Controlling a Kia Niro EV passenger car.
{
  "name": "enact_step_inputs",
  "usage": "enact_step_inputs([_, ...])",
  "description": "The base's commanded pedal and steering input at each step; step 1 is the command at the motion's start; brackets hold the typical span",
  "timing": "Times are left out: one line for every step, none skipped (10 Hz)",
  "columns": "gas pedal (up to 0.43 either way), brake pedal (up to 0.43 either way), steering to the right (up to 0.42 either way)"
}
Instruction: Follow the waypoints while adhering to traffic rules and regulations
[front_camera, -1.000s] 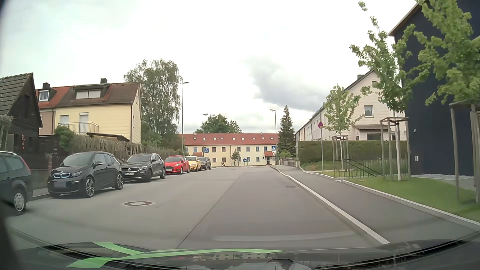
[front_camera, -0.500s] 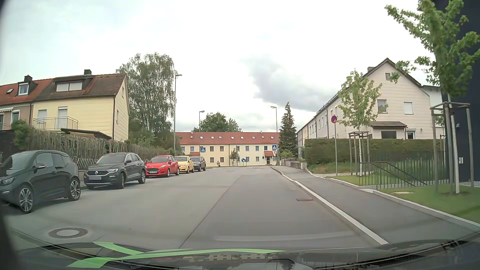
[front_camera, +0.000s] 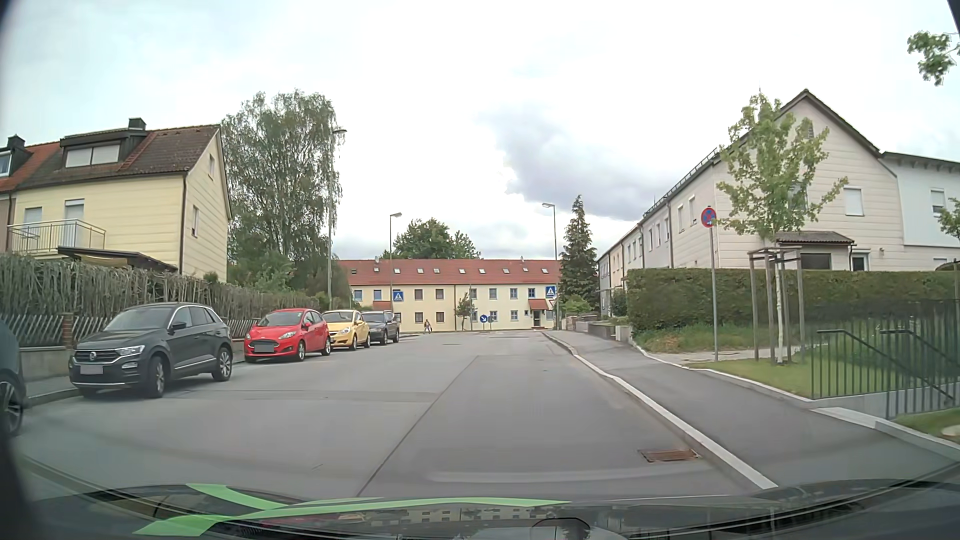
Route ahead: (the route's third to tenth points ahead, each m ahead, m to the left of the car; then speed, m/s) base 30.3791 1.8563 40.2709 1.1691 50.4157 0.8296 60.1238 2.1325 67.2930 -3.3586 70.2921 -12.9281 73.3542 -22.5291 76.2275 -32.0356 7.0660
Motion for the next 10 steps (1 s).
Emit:
enact_step_inputs([0.087,0.0,-0.001])
enact_step_inputs([0.087,0.0,-0.001])
enact_step_inputs([0.087,0.0,-0.001])
enact_step_inputs([0.087,0.0,-0.001])
enact_step_inputs([0.079,0.0,-0.001])
enact_step_inputs([0.079,0.0,-0.001])
enact_step_inputs([0.079,0.0,0.0])
enact_step_inputs([0.079,0.0,-0.001])
enact_step_inputs([0.079,0.0,-0.002])
enact_step_inputs([0.079,0.0,-0.004])
